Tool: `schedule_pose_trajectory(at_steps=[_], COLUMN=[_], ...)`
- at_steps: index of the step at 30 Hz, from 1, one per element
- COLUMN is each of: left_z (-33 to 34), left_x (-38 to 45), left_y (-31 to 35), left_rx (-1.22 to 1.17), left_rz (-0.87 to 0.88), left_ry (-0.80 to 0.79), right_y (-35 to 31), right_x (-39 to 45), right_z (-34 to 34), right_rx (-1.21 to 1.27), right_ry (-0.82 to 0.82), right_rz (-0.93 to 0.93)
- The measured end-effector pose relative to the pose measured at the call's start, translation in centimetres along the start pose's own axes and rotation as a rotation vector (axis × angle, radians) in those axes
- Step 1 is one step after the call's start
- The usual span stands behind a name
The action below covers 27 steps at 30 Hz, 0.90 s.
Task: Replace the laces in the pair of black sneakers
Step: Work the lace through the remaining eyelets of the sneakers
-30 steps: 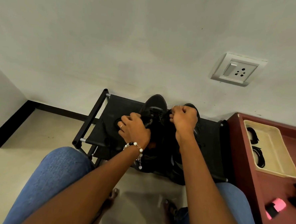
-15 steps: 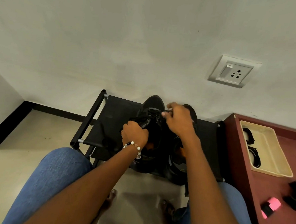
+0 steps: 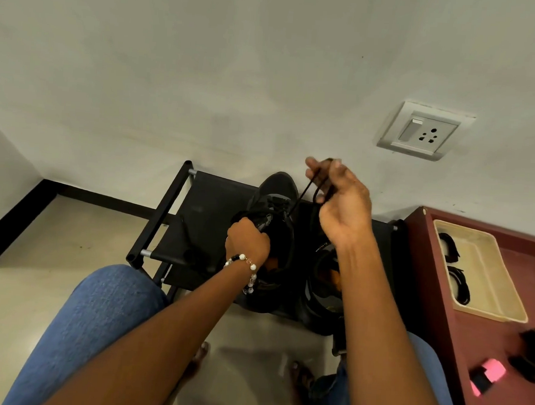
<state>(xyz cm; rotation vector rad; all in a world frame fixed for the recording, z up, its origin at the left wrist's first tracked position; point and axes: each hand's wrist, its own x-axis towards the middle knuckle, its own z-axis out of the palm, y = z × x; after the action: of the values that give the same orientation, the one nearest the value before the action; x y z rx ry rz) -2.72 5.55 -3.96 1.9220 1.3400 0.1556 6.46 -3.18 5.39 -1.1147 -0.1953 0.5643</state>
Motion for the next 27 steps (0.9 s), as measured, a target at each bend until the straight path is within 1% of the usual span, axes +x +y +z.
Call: schedule_pose_trajectory(at_steps=[2,3,4,5,7,8,10,11,12,13,14,16,20,21,24,25,27], left_z=[0.1,0.1,0.1,0.1,0.1,0.2,0.2,0.2,0.2,0.3,0.3,0.4,0.5,0.6,0.8,0.9,1.0], left_x=[0.0,0.0,0.1,0.1,0.2,0.2,0.2,0.3,0.3,0.3,0.4,0.4,0.6,0.6,0.6,0.7,0.7], left_y=[0.0,0.0,0.0,0.0,0.0,0.0,-0.1,-0.1,-0.1,-0.1,-0.1,0.0,0.0,0.1,0.2,0.2,0.2], left_rx=[-0.003,-0.001,0.002,0.004,0.003,0.002,0.0,-0.002,-0.002,-0.002,-0.002,-0.001,0.018,0.026,0.051,0.058,0.06], left_rz=[0.0,0.003,0.007,0.008,0.001,-0.001,0.005,0.009,0.011,0.008,0.002,-0.009,-0.011,-0.013,-0.022,-0.027,-0.025], left_ry=[-0.006,-0.005,-0.006,-0.007,-0.006,-0.005,-0.002,-0.002,-0.003,-0.003,-0.002,0.001,0.003,0.004,0.004,0.003,0.004], right_y=[-1.7,-2.3,-2.6,-2.6,-1.6,-0.9,1.1,2.0,3.0,3.9,4.6,5.3,4.8,4.4,2.4,1.3,-1.2], right_x=[-0.2,-0.2,-0.1,-0.1,0.3,0.6,1.3,1.5,1.6,1.7,1.8,1.8,1.6,1.4,0.8,0.6,0.3], right_z=[0.3,0.5,0.6,0.7,0.4,0.0,-1.0,-1.4,-1.7,-1.9,-2.0,-2.0,-1.6,-1.4,-0.4,-0.1,0.5], right_rx=[0.253,0.298,0.266,0.162,-0.176,-0.392,-0.9,-1.132,-1.311,-1.431,-1.496,-1.493,-1.369,-1.302,-0.947,-0.806,-0.584], right_ry=[-0.087,-0.108,-0.106,-0.086,-0.041,-0.024,-0.018,-0.05,-0.1,-0.151,-0.18,-0.154,-0.014,0.02,0.109,0.125,0.135], right_rz=[-0.09,-0.142,-0.192,-0.235,-0.285,-0.284,-0.231,-0.178,-0.125,-0.073,-0.022,0.047,-0.001,-0.005,0.028,0.016,-0.064])
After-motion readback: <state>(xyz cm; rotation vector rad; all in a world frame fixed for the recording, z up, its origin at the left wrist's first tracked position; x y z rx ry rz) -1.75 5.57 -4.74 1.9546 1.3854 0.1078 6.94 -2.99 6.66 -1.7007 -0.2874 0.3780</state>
